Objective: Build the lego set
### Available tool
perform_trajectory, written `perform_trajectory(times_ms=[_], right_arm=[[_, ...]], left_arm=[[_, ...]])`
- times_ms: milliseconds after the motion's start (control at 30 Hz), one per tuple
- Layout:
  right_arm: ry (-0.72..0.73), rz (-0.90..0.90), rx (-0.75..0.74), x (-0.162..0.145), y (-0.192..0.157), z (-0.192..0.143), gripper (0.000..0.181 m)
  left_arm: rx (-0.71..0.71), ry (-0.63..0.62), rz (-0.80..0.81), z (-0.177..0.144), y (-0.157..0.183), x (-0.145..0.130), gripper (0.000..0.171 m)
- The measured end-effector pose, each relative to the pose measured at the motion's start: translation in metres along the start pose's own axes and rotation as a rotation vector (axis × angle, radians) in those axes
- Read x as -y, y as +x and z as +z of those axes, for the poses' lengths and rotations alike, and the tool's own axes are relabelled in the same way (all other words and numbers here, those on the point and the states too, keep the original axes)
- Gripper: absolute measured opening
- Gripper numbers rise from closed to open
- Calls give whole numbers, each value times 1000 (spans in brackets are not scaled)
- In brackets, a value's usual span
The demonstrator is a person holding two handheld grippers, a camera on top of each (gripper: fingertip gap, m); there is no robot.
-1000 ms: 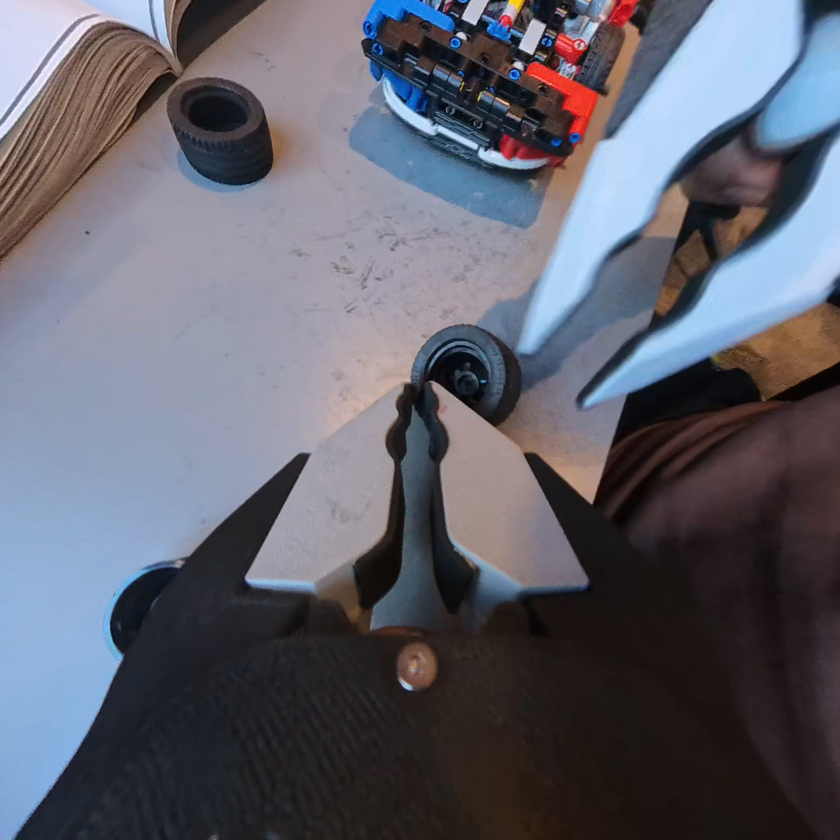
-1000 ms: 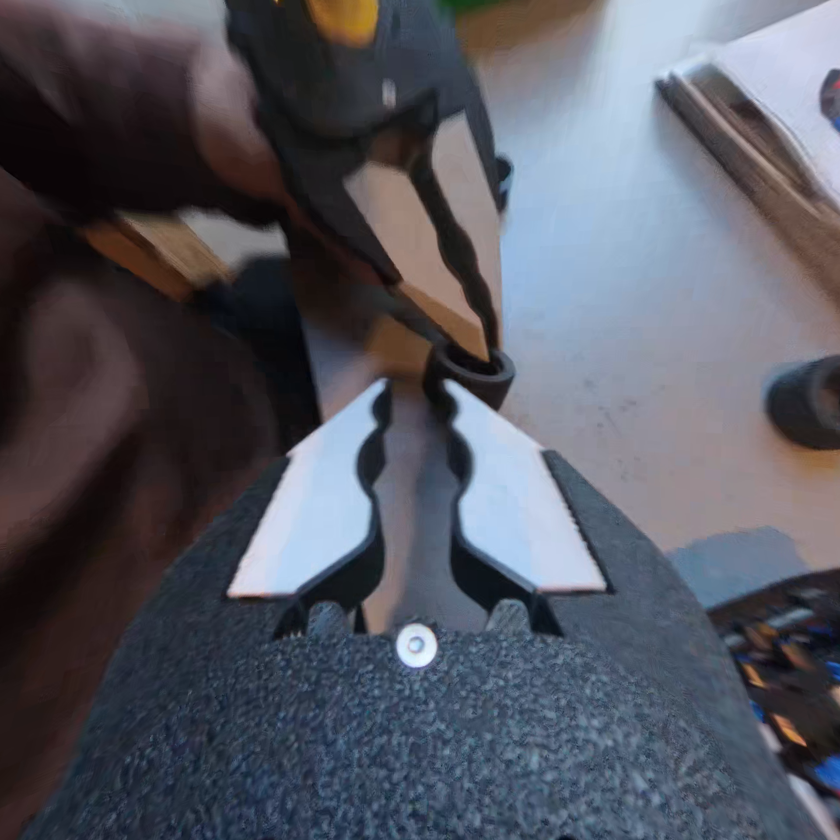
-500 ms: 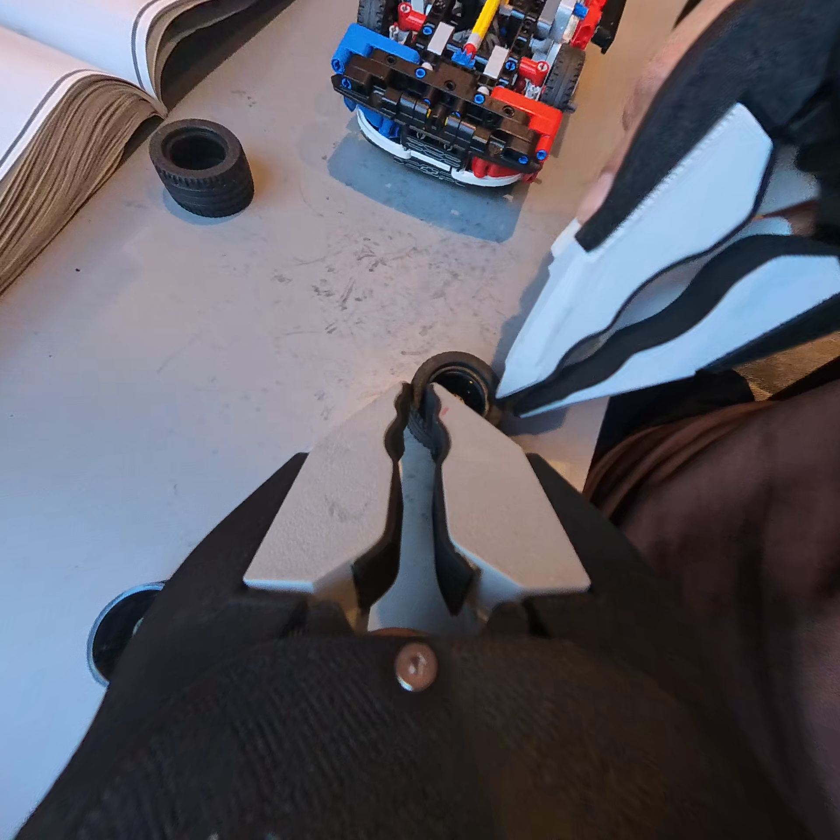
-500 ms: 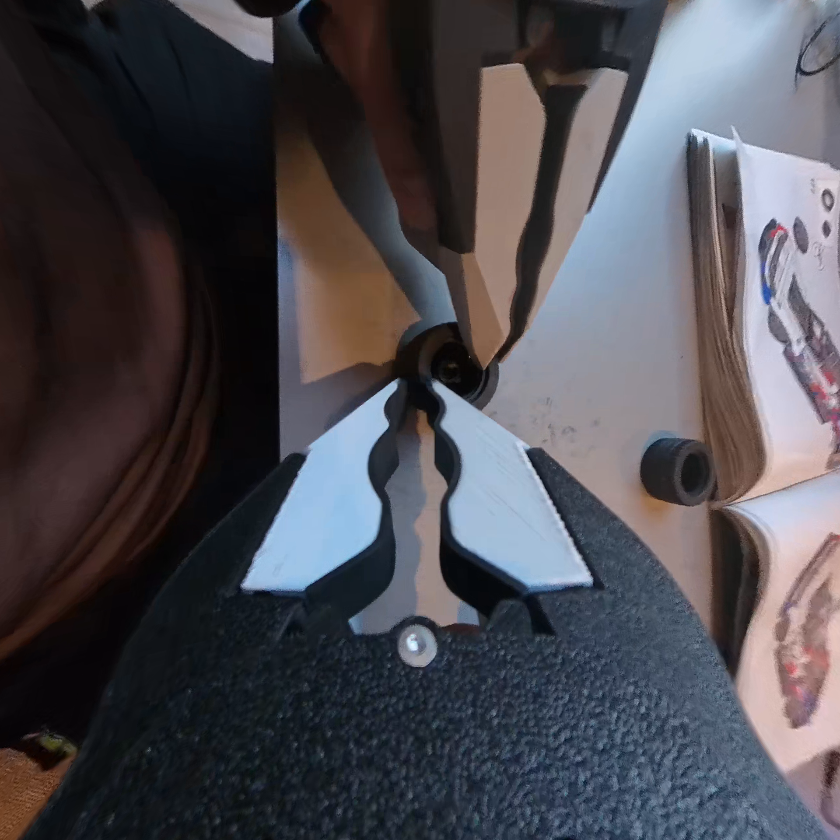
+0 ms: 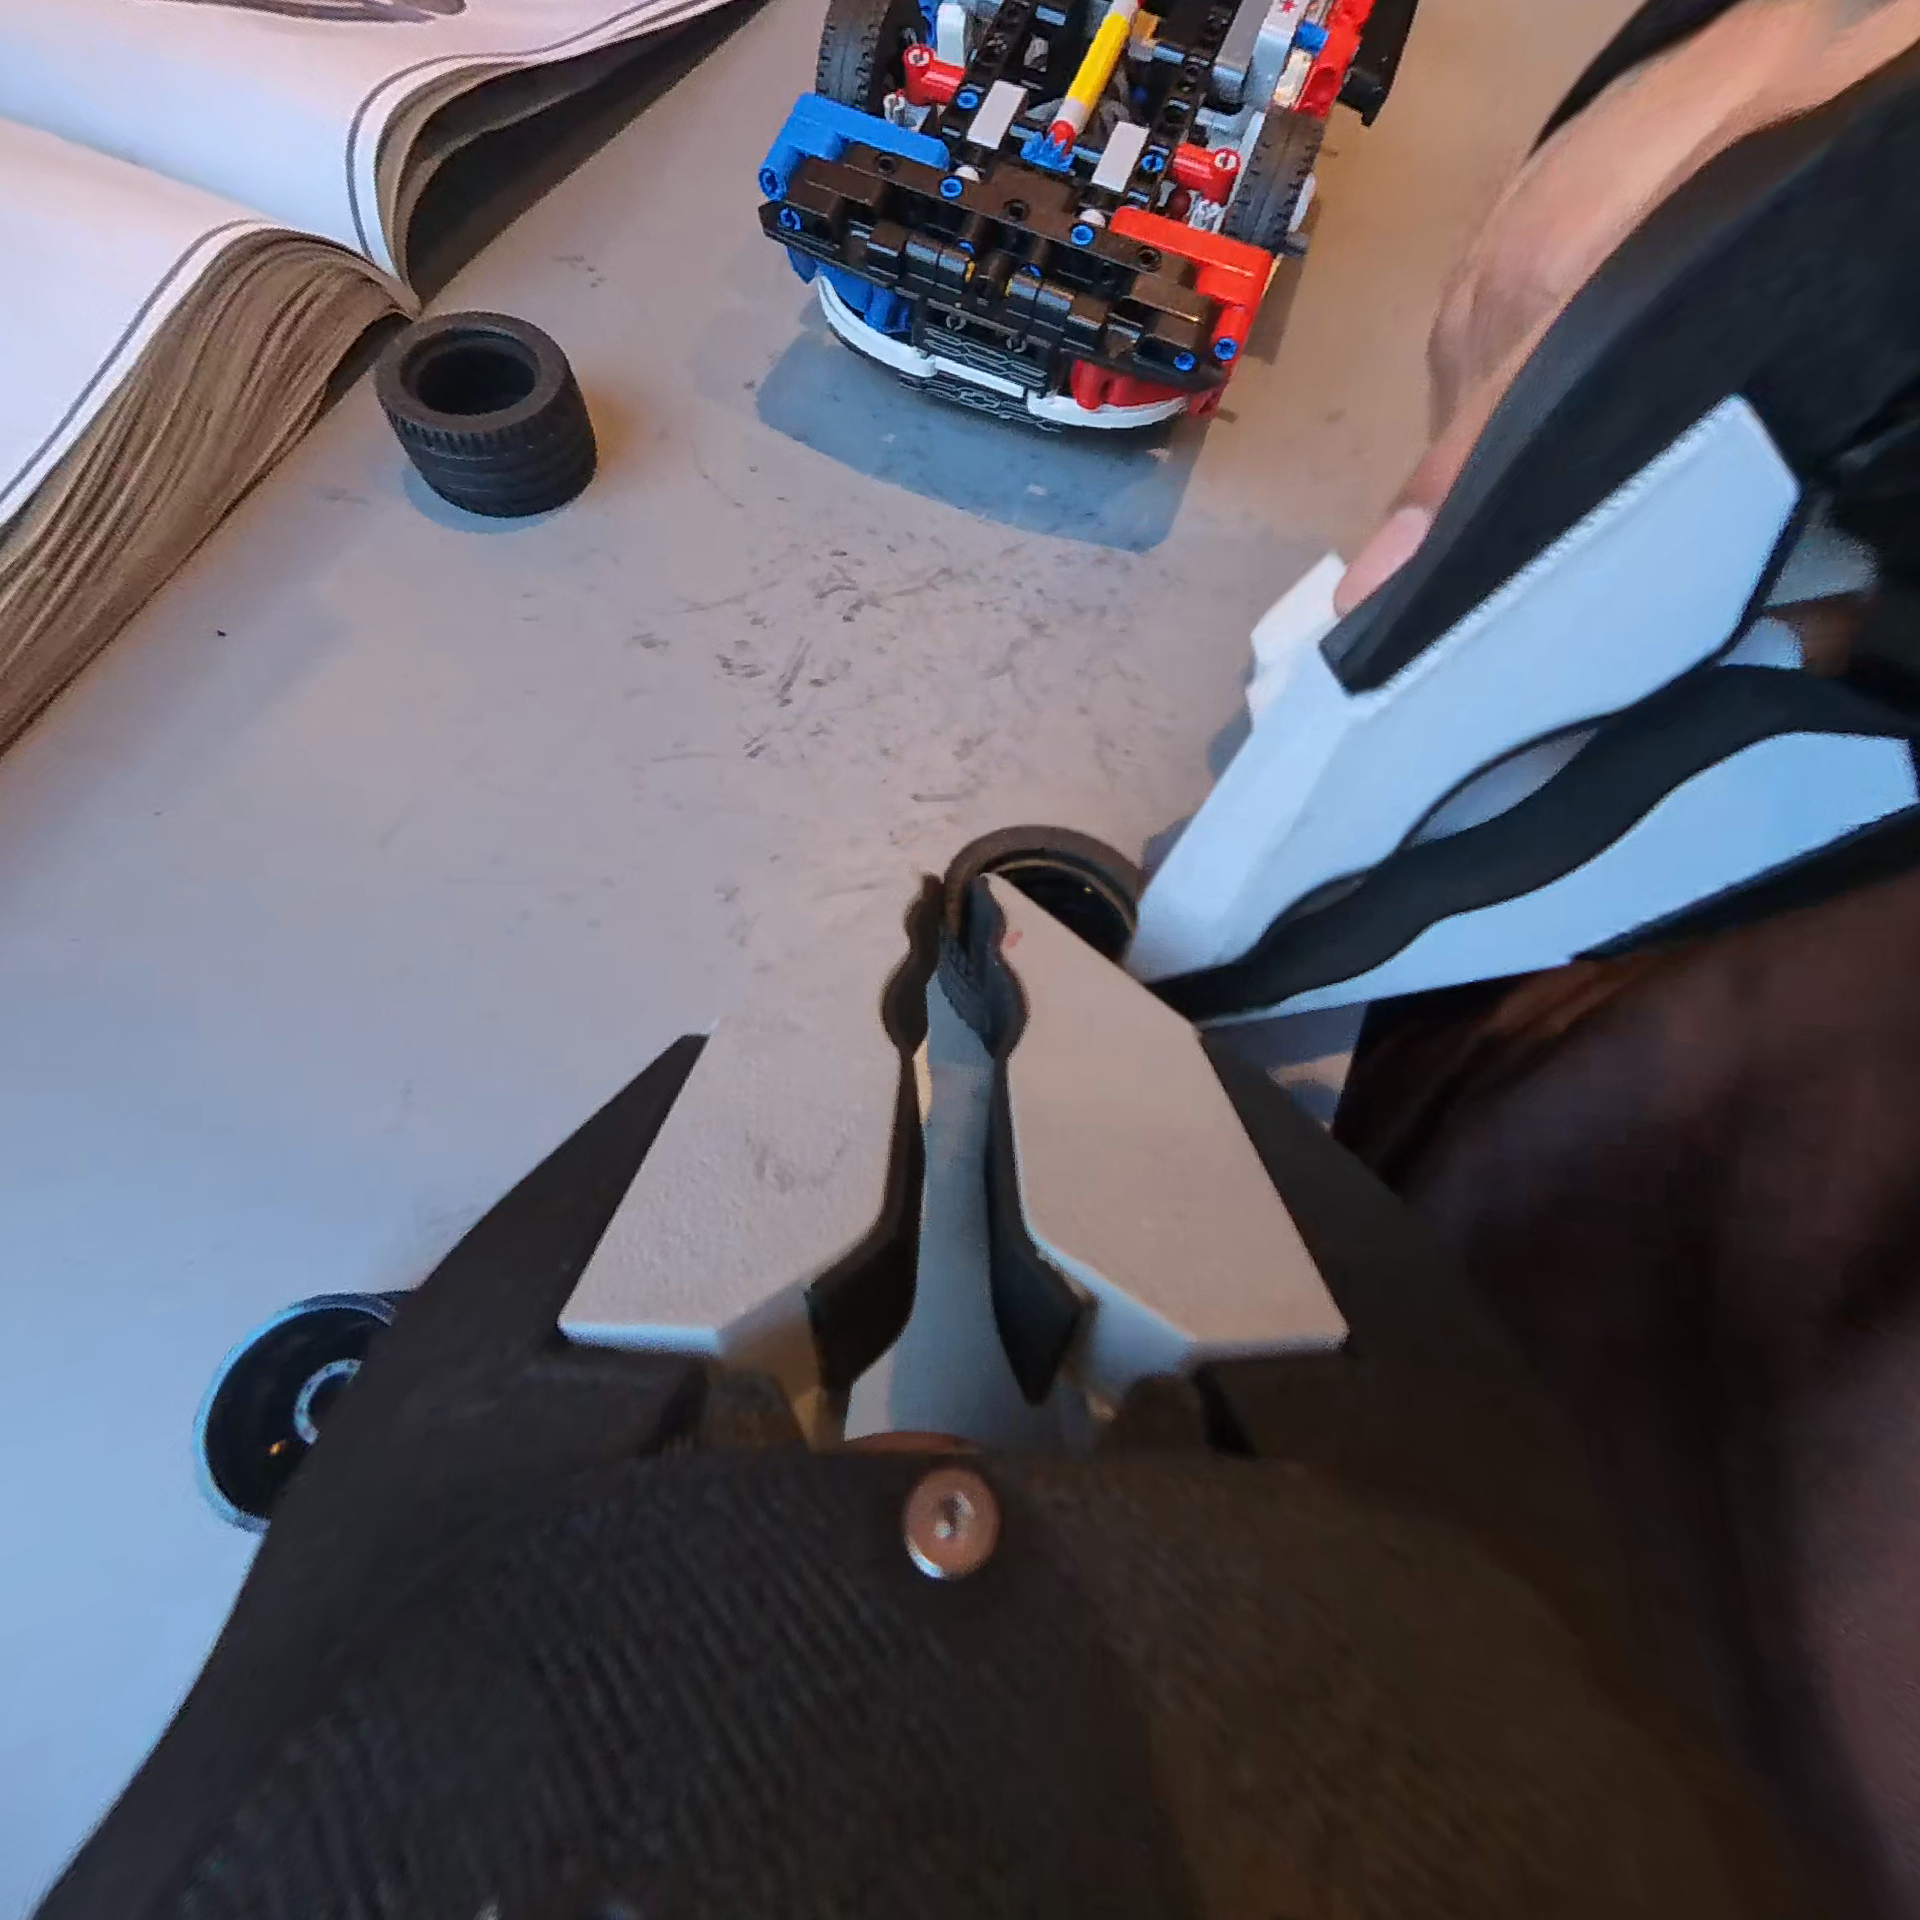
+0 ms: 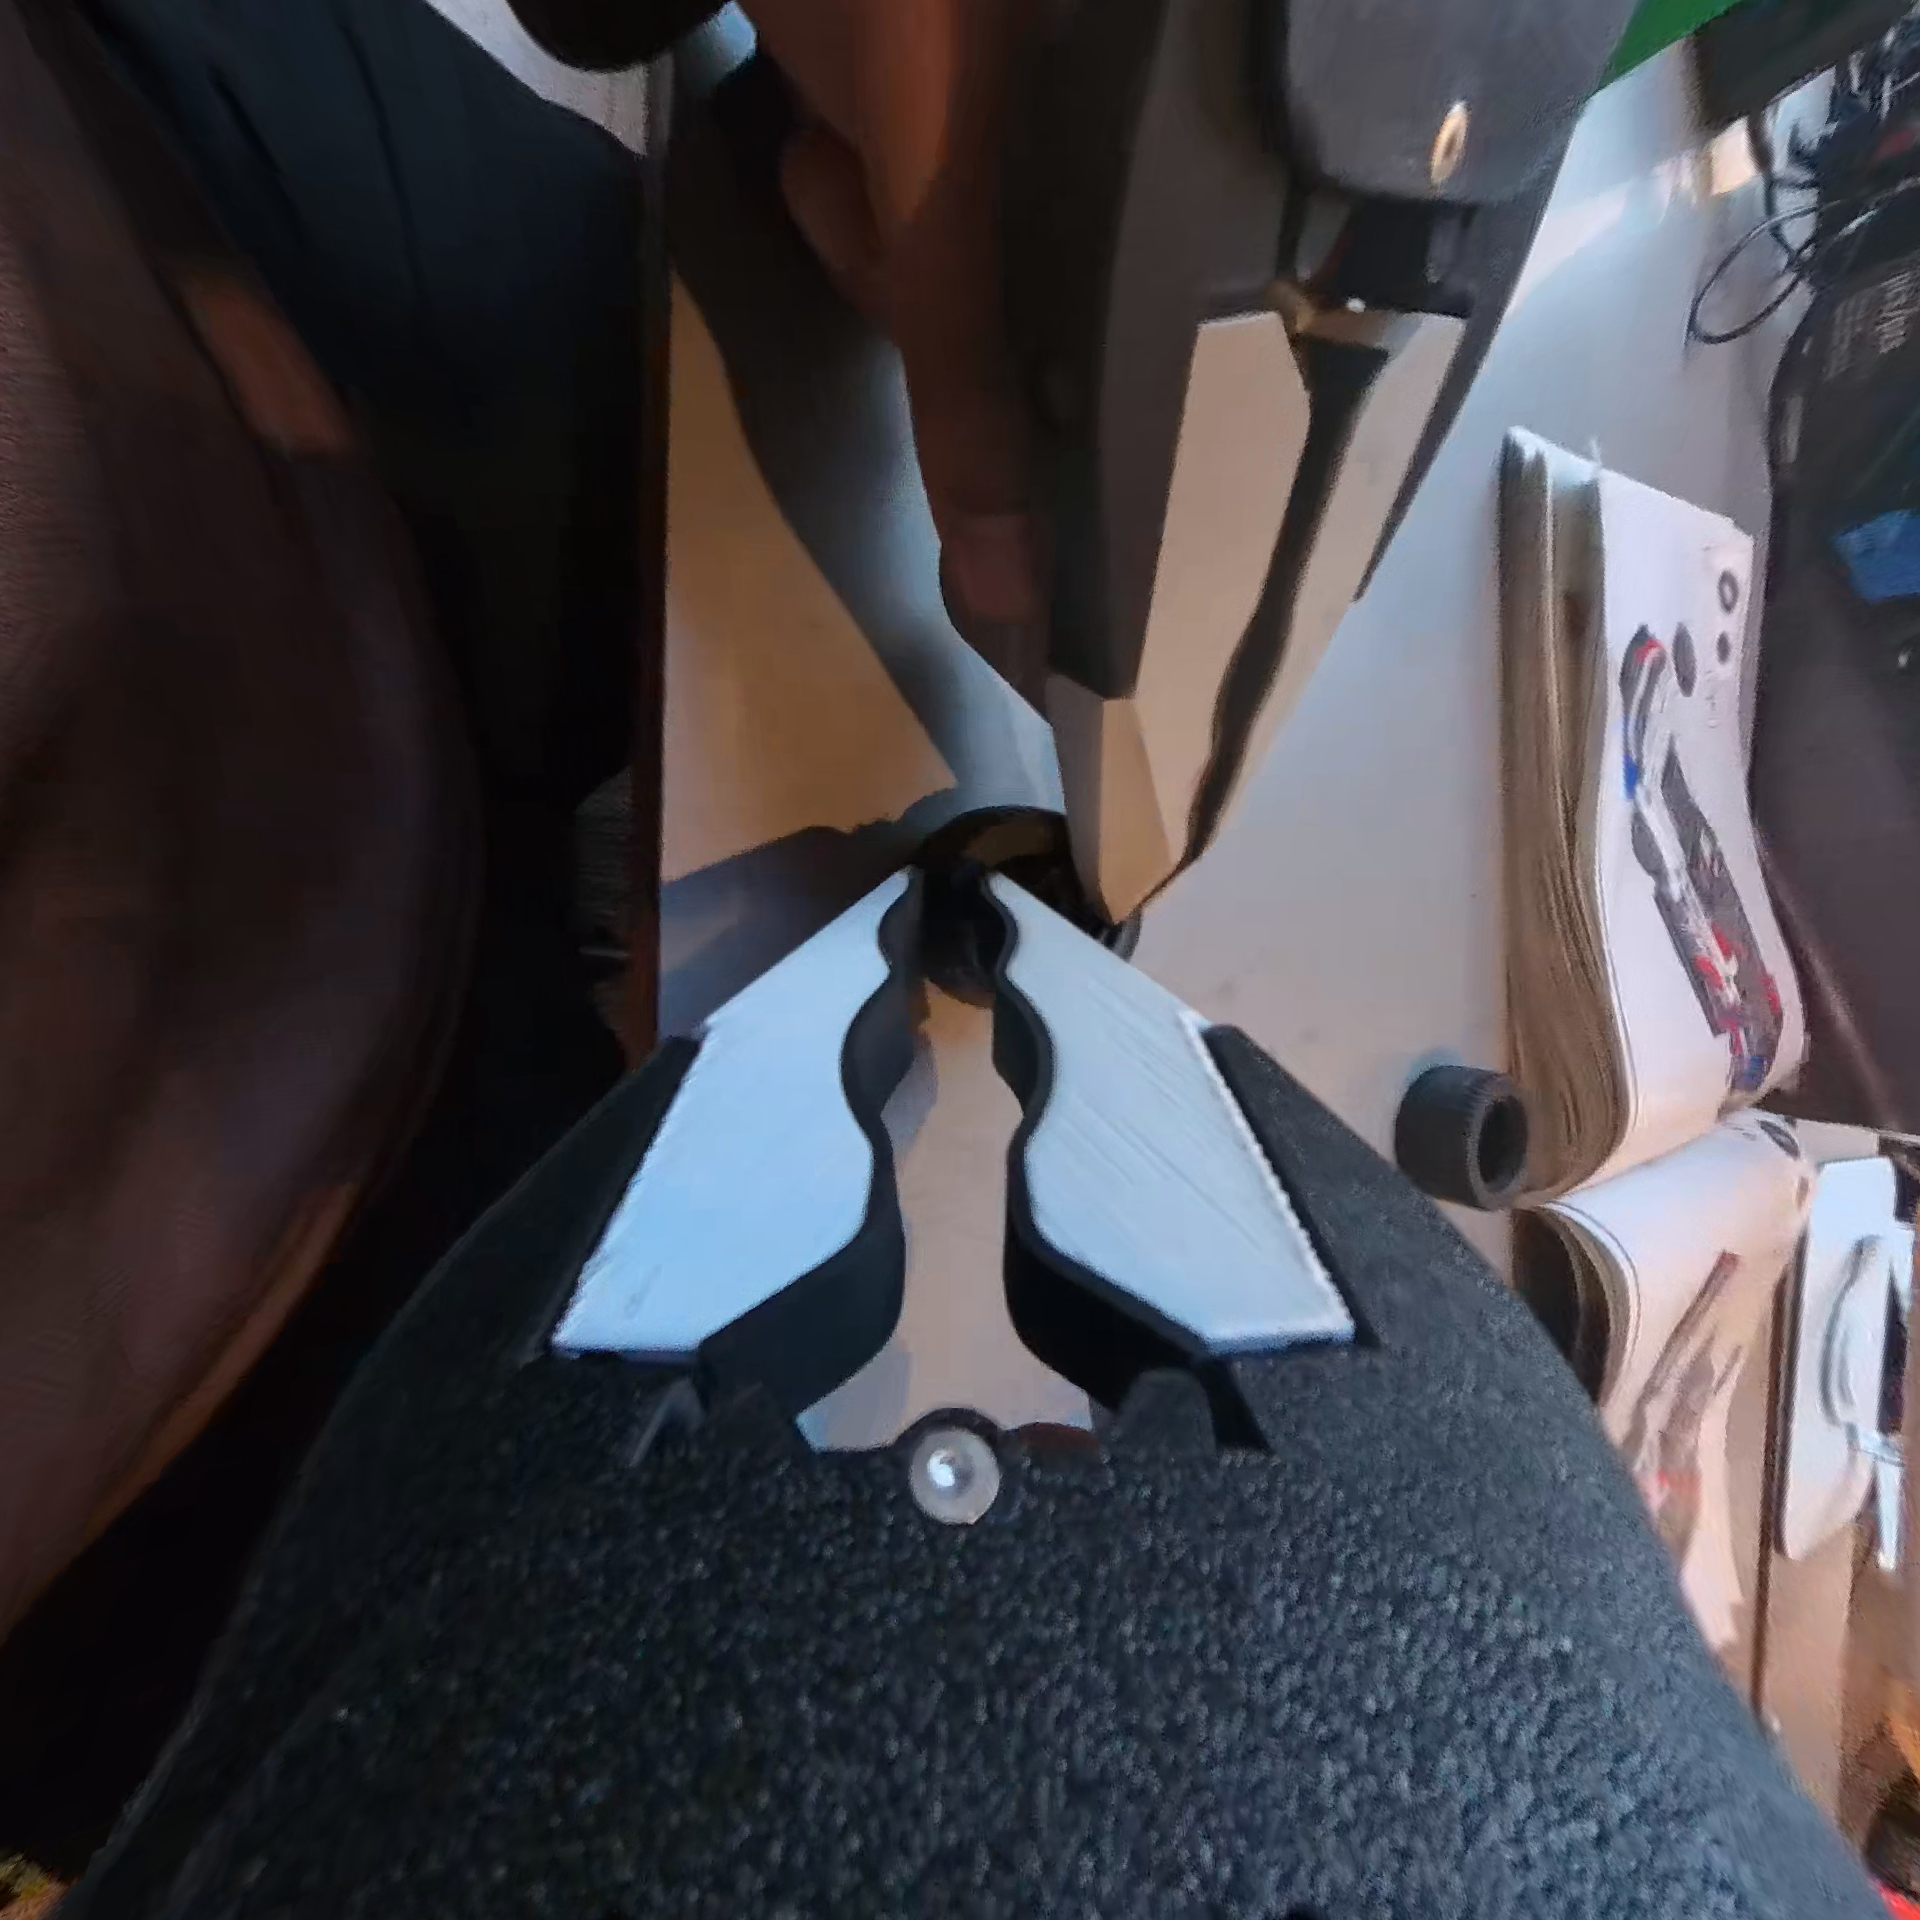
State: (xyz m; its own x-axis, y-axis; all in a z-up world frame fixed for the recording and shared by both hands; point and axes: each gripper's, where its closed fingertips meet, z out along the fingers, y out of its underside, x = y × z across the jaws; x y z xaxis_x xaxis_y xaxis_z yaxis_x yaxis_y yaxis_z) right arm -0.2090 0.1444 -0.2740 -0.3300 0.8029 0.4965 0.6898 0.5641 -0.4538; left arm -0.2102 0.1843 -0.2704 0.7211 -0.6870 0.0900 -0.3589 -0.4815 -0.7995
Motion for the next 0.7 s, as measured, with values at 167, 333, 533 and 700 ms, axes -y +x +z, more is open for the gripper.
perform_trajectory(times_ms=[167,333,533,700], right_arm=[[-15,-176,-52,-1,-6,1,1],[-13,31,1,-12,2,-5,5],[-29,-1,-40,-16,1,-7,16],[14,-8,-35,-12,1,-14,12]], left_arm=[[50,-3,63,0,1,-1,1],[-19,19,15,-10,1,-3,3],[-53,3,40,-13,7,-8,8],[-58,-11,-9,-13,8,-10,18]])
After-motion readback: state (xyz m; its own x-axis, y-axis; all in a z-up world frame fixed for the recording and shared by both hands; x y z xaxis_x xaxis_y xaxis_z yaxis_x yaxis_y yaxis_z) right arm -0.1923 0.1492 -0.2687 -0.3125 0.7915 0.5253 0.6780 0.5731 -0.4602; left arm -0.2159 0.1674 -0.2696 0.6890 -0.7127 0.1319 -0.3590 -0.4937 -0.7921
